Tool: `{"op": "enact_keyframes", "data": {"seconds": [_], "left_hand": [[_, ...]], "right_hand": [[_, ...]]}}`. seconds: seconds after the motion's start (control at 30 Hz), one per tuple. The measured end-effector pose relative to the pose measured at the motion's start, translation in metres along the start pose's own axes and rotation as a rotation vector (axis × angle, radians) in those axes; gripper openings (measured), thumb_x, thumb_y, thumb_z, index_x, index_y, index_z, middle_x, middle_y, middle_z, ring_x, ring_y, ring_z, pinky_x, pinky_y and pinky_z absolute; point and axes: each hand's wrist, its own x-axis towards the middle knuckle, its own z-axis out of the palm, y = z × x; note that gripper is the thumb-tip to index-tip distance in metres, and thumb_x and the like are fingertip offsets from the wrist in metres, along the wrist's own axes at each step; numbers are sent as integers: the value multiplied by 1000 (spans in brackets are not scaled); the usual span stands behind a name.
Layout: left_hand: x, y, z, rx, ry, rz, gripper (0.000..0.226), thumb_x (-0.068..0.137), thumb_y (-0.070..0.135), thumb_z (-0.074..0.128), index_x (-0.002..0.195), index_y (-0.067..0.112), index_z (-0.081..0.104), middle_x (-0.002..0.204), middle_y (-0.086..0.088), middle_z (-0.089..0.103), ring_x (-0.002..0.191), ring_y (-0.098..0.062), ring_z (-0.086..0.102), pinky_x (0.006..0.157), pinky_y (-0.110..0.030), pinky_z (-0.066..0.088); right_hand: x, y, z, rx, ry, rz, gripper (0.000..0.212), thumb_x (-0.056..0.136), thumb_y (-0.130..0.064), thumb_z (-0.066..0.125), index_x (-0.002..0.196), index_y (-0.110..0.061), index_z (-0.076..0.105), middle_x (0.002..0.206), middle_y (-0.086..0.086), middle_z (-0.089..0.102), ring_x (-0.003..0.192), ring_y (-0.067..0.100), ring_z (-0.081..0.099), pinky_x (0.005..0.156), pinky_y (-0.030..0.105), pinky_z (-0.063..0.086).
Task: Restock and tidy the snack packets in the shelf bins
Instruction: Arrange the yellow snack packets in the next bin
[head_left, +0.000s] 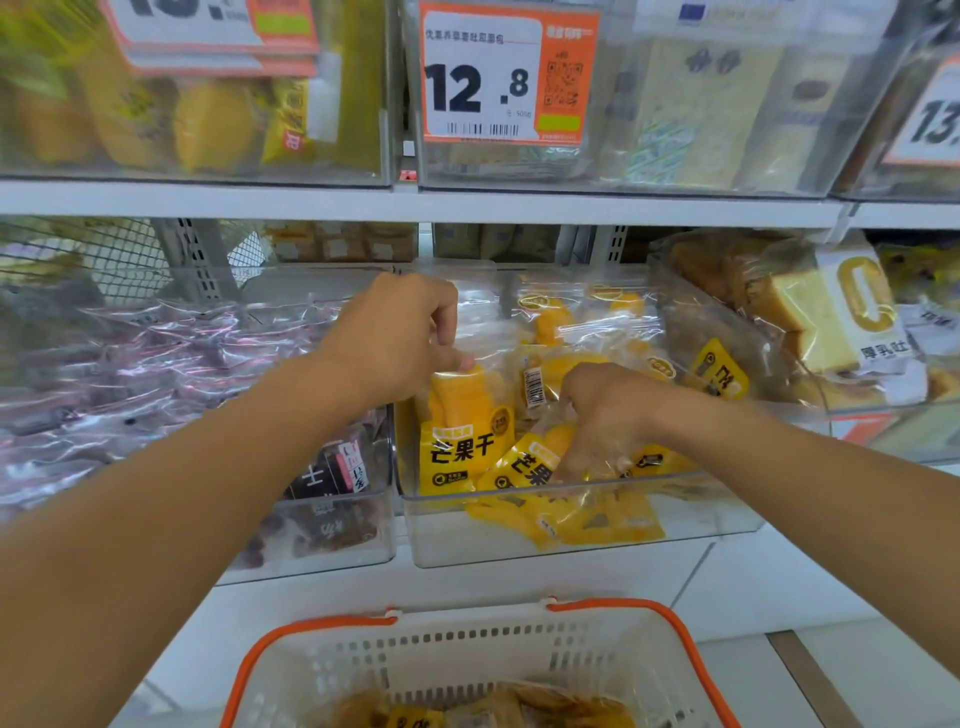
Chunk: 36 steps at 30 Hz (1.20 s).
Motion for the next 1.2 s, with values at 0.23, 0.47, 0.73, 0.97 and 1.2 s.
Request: {"op": "enact_keyframes", "data": {"seconds": [0.23,0.47,0.73,0.97,1.2], "left_hand": [[0,2,-7,58,-100,-23,33,63,30,92,70,24,61,85,7,63,84,-16,61,73,-32,50],[2,-12,-1,-137,15,-19,25,74,16,85,77,23,61,76,8,63,68,-14,62,68,-30,48],[-23,-3,2,-56,-114,154,40,65,56,71,94,30,66,134,6,48,118,-13,51,98,-31,41],[-13,2,14,97,-81,113,33,63,48,87,79,21,76,117,3,49,110,-17,52,93,-38,47],[-13,2,12,179,161,-57,45,77,48,78,88,5,71,110,-9,61,101,-24,57,84,-36,46]], "right_hand": [[-31,-2,-28,310,38,-350,19,76,-12,86,76,-20,68,71,-11,67,71,6,63,62,20,47],[-21,-45,-15,219,536,-570,27,71,3,77,72,-22,67,67,-6,71,70,2,67,75,32,54],[-5,-21,-10,417,645,-583,31,75,9,74,70,-20,66,70,-6,69,70,6,65,67,18,51],[-7,-34,-21,807,810,-721,17,81,2,75,79,-14,69,74,-9,67,71,5,63,72,24,56],[0,5,-16,-51,-38,-155,31,92,-24,69,121,-12,69,116,6,71,103,23,69,87,34,57]]}}
